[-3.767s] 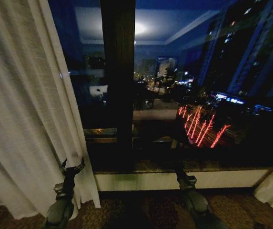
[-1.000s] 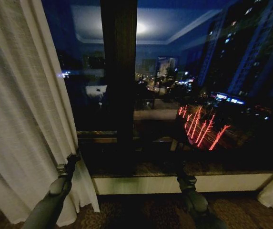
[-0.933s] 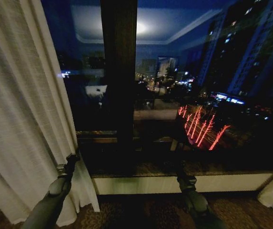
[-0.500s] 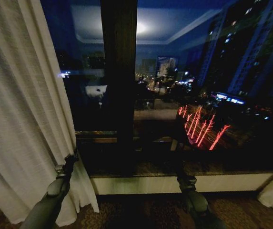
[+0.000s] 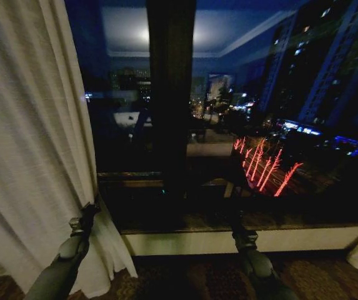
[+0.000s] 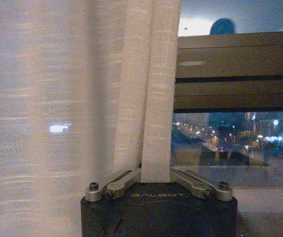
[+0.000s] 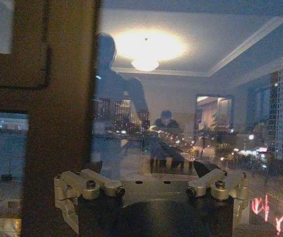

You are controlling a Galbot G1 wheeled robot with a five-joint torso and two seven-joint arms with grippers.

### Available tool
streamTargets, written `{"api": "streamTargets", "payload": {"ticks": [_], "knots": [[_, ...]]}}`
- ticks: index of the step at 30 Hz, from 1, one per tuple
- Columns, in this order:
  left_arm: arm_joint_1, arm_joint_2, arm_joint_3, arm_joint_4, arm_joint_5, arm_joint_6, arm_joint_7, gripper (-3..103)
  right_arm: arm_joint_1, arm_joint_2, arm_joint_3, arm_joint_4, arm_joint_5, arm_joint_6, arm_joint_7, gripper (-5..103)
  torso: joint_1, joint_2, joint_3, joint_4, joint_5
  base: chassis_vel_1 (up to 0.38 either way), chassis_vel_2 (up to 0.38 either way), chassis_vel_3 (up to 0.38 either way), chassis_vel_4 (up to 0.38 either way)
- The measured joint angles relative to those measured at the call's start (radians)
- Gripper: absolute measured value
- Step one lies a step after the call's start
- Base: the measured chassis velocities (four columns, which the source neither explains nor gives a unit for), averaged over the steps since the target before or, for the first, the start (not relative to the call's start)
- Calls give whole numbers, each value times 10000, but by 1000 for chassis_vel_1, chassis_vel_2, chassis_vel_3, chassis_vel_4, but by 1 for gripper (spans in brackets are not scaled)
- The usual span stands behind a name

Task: Open the curtains by pulling them apart, changing their state from closed to fully open.

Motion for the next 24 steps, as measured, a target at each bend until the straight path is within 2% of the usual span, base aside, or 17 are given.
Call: {"api": "streamTargets", "payload": {"ticks": [24], "knots": [[119, -151, -81, -60, 81, -56, -128, 0, 0, 0, 0, 0, 0, 0, 0, 100, 0, 0, 0, 0, -1, 354, 354, -352, -344]]}}
